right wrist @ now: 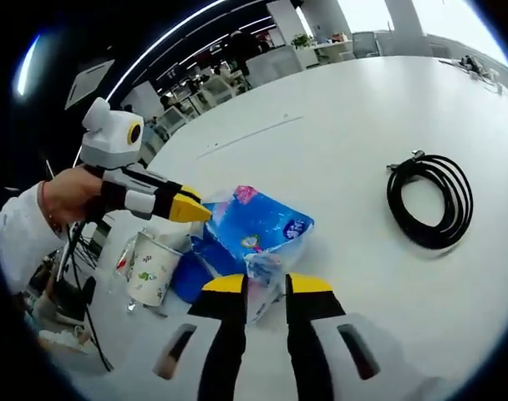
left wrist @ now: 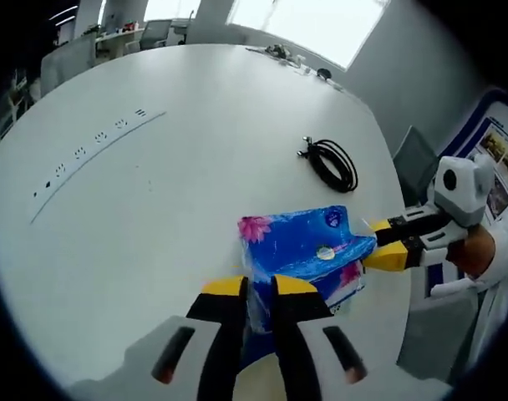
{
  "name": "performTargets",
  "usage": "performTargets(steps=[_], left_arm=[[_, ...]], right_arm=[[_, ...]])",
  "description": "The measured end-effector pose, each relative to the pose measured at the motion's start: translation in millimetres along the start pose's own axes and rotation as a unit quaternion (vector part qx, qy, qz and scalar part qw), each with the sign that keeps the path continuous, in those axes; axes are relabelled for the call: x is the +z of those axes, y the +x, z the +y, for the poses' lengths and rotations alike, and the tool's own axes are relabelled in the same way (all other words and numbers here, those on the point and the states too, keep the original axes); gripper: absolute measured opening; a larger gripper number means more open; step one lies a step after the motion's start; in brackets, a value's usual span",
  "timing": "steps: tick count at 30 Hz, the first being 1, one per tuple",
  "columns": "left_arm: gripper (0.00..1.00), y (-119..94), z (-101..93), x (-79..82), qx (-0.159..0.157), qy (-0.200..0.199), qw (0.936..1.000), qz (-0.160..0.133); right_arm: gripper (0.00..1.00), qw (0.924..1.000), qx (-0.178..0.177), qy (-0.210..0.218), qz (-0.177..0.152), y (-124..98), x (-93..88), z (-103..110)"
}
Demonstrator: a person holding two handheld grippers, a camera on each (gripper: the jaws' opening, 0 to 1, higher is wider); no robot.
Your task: Arrange the tabletop items into an orderly group along one side of the table until the central work area is clear of visible clutter.
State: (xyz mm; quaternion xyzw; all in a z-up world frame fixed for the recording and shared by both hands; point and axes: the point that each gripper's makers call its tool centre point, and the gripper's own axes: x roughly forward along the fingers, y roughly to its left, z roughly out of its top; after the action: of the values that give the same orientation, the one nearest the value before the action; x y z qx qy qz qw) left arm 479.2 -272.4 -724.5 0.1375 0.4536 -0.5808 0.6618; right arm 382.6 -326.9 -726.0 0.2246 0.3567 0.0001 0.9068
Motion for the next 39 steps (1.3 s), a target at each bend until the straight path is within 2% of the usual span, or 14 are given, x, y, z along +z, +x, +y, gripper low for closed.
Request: performTargets(steps=[2, 9, 31, 39], left_arm=[[0.04, 0, 0.2, 1.0, 0.002, -0.002, 1.0000, -0.003], [0.01, -3, -2.7, 2.3, -0.001, -0.006, 0.9999, -0.008], [0.00, -19, -12.5, 24.9, 0.000, -0.010, 0.9992, -0.039], [0.00, -28, -21.4, 37.8, 0.002, -0.015, 0.9980, -0.061]], right_arm=[[0.08, 1.0000, 0.005, 0.002, -0.002, 0, 1.2, 1], [0.03, 0.9999, 0.004, 0.005, -0.010, -2, 5.5, 0], [0.00, 0.9992, 0.009, 0.015, -0.034, -13, 23.4, -2], [0.00, 0.9985, 0.012, 0.016, -0.052, -24, 41.6, -6]])
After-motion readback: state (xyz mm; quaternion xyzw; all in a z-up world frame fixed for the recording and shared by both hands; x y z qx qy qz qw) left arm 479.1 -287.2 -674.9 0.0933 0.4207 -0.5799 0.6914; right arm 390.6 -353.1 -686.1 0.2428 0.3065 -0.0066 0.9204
